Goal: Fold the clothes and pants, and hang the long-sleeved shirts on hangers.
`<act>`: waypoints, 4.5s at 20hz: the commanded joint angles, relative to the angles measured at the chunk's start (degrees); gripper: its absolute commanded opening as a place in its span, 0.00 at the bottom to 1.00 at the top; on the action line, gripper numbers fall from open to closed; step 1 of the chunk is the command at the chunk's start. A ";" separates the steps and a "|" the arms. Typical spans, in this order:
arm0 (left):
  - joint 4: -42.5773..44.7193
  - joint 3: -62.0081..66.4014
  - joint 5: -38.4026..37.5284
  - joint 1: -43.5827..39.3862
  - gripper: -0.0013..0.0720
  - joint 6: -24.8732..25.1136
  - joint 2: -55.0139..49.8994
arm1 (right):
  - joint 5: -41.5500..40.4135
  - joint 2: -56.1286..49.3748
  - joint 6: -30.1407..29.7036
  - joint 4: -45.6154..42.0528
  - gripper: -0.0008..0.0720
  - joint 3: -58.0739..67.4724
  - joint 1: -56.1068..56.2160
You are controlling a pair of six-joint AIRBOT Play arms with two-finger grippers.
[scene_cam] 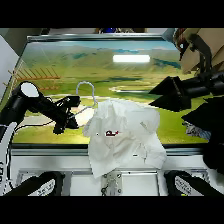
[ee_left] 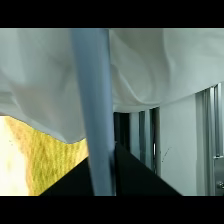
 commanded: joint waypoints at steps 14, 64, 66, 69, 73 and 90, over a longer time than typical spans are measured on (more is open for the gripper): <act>0.02 0.02 -0.07 0.02 0.04 -0.17 0.00 | -11.56 -0.02 -22.88 1.27 0.94 -24.02 0.31; 0.66 0.02 2.23 0.02 0.63 -12.72 0.00 | -14.23 -0.07 -28.85 3.02 0.03 -24.02 6.01; 0.70 0.02 3.28 0.15 0.63 -14.45 0.00 | -14.23 -0.07 -28.85 2.99 0.03 -24.02 6.01; 0.59 0.02 3.98 2.08 0.63 -16.76 0.00 | -14.23 -0.07 -28.85 2.99 0.03 -24.02 6.01; 0.33 0.04 7.54 6.91 0.63 -22.27 1.99 | -14.23 -0.07 -28.85 2.95 0.03 -24.02 5.99; 0.59 -3.13 18.58 17.27 0.63 -69.09 19.41 | -16.83 3.72 -28.85 2.86 0.03 -23.58 5.92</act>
